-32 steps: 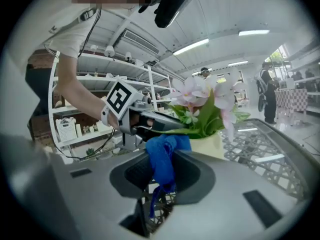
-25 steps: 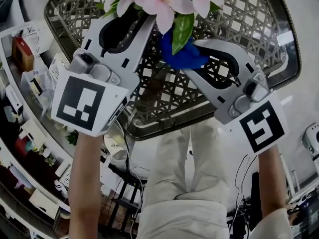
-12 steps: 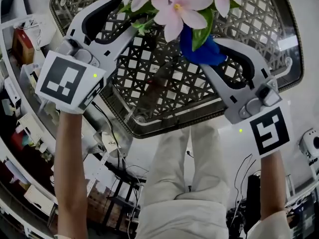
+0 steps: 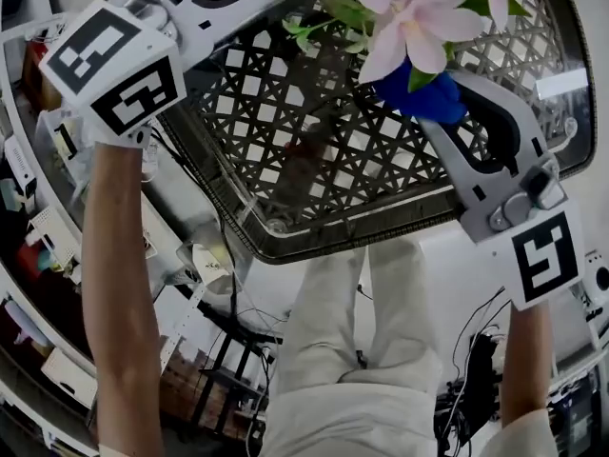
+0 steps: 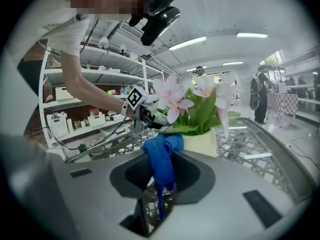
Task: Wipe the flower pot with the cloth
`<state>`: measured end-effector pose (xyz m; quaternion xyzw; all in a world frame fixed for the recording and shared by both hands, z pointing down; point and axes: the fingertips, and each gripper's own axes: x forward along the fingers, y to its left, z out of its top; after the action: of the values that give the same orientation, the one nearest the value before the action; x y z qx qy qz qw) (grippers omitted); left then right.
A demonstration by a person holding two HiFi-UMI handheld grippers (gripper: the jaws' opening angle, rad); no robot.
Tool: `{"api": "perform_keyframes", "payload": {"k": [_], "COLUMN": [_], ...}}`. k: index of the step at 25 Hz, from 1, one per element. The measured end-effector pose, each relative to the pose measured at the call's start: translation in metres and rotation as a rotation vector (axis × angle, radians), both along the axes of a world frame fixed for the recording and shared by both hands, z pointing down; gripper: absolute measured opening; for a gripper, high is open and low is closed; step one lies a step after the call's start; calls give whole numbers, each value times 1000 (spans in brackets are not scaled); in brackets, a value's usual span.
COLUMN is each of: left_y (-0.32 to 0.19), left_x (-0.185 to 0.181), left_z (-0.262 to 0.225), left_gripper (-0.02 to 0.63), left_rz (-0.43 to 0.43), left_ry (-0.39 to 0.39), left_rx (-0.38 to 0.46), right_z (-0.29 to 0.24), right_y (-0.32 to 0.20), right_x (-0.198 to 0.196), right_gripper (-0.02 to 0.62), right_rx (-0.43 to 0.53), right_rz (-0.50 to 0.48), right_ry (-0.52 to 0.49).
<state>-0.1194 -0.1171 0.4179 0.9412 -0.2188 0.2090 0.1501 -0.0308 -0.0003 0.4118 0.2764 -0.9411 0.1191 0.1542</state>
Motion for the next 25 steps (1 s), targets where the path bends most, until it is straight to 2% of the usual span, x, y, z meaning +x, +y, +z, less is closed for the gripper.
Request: {"api": "perform_keyframes", "payload": {"k": [4, 7, 10, 16, 21, 25], "left_y": [-7, -4, 6, 14, 14, 24], "left_x": [6, 6, 9, 22, 39, 48], "left_z": [-3, -9, -10, 0, -5, 1], "left_gripper": [290, 293, 311, 350, 354, 353], "left_rz": [12, 26, 103, 287, 379, 441], "left_ry": [79, 116, 93, -33, -41, -51], "left_rx": [-56, -67, -51, -11, 32, 23], "right_z": [-1, -1, -1, 0, 0, 0], "right_y": [-2, -3, -3, -3, -5, -7], "right_x": [-2, -4, -4, -6, -10, -7], "right_gripper": [106, 106, 106, 106, 106, 106], "right_rx": [4, 5, -1, -5, -6, -14], "right_rz": [-3, -10, -17, -41, -32, 30], "right_ry": [-2, 0, -4, -8, 1, 10]}}
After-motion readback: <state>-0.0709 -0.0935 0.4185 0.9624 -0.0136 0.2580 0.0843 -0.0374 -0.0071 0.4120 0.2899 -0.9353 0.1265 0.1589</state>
